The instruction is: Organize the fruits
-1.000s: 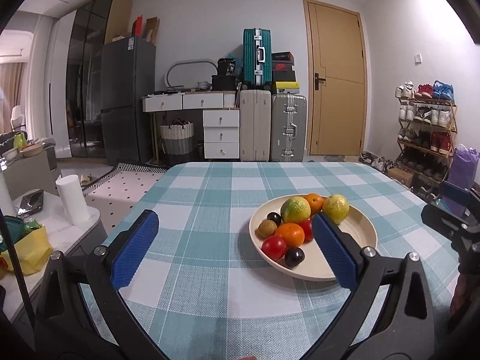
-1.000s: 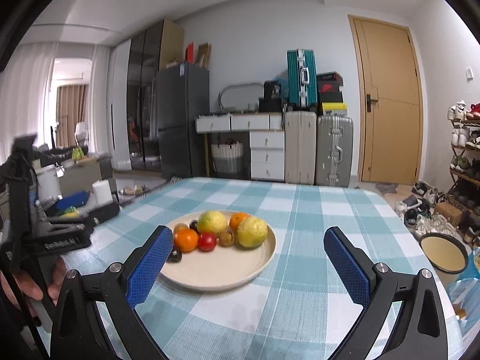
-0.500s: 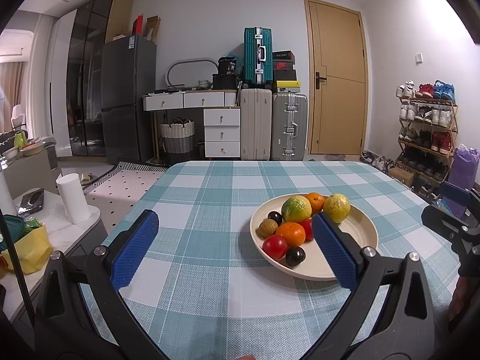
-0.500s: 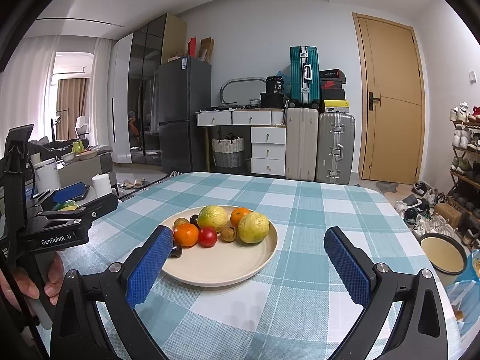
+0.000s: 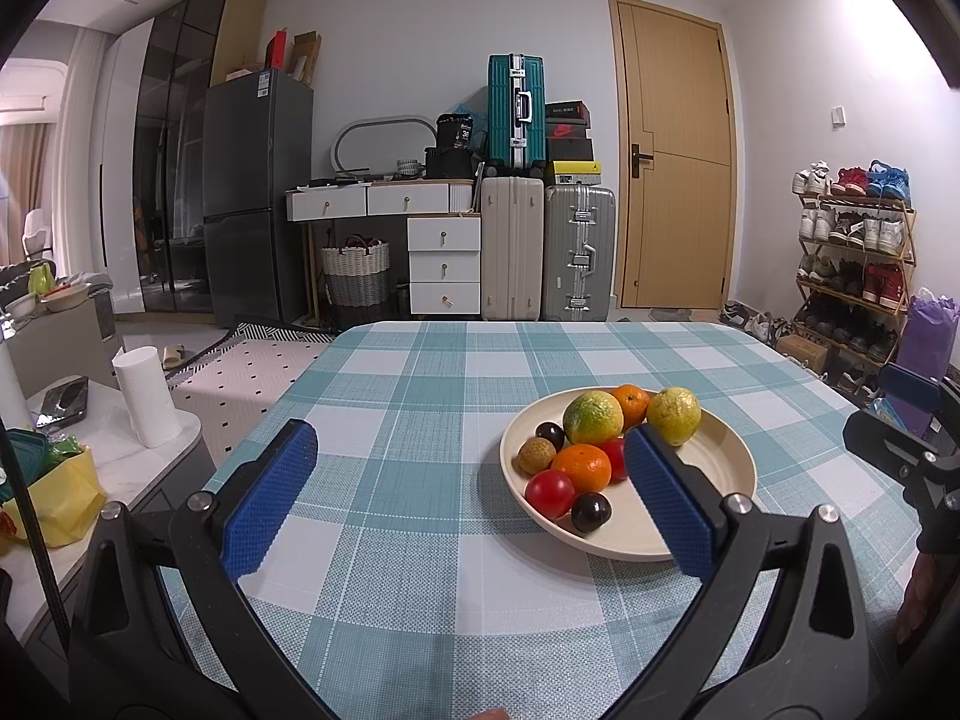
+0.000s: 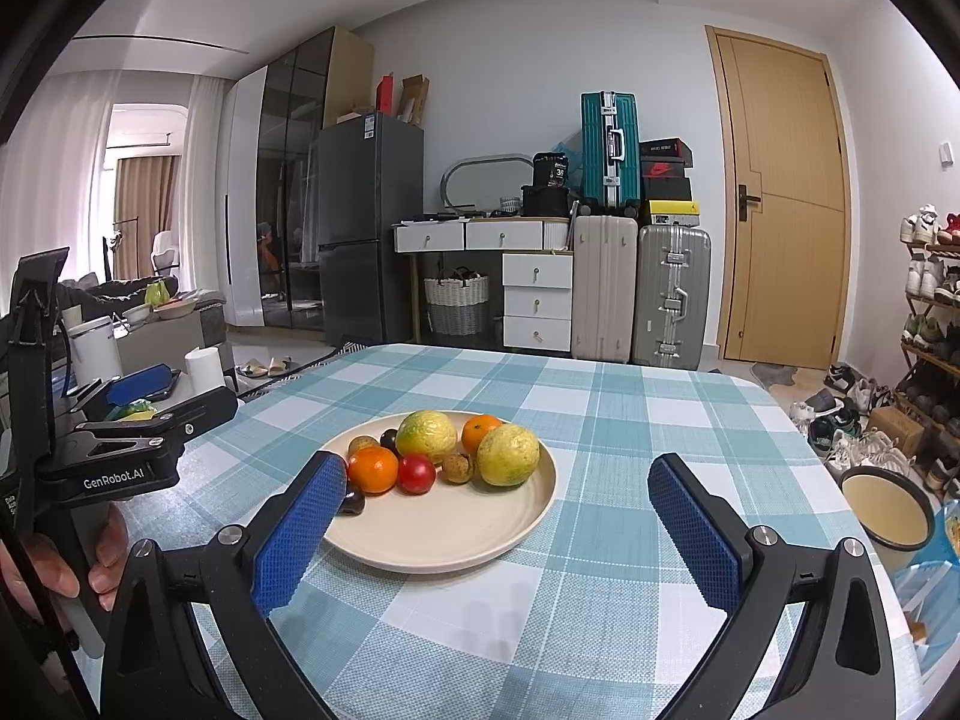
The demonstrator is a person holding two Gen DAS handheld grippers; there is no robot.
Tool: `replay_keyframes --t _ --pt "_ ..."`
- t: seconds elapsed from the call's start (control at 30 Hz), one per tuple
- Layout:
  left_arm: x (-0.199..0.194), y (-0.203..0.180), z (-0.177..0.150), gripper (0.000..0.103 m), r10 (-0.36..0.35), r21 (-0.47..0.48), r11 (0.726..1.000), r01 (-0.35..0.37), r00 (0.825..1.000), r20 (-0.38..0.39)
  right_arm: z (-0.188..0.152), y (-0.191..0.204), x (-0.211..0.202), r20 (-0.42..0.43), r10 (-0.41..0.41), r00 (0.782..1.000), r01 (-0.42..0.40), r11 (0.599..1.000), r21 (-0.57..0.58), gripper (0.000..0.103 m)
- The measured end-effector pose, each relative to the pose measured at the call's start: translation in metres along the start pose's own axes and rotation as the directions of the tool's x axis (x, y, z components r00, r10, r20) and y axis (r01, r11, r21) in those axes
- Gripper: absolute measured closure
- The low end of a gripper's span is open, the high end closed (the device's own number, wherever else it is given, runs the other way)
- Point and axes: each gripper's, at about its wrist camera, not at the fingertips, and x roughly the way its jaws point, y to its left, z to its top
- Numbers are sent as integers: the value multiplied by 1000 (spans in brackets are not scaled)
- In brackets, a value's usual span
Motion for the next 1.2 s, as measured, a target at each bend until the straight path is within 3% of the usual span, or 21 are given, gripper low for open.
replay_keyframes --t 1.2 --pt "0 0 0 1 0 0 1000 0 1000 0 0 0 0 0 1 1000 -1 1000 1 0"
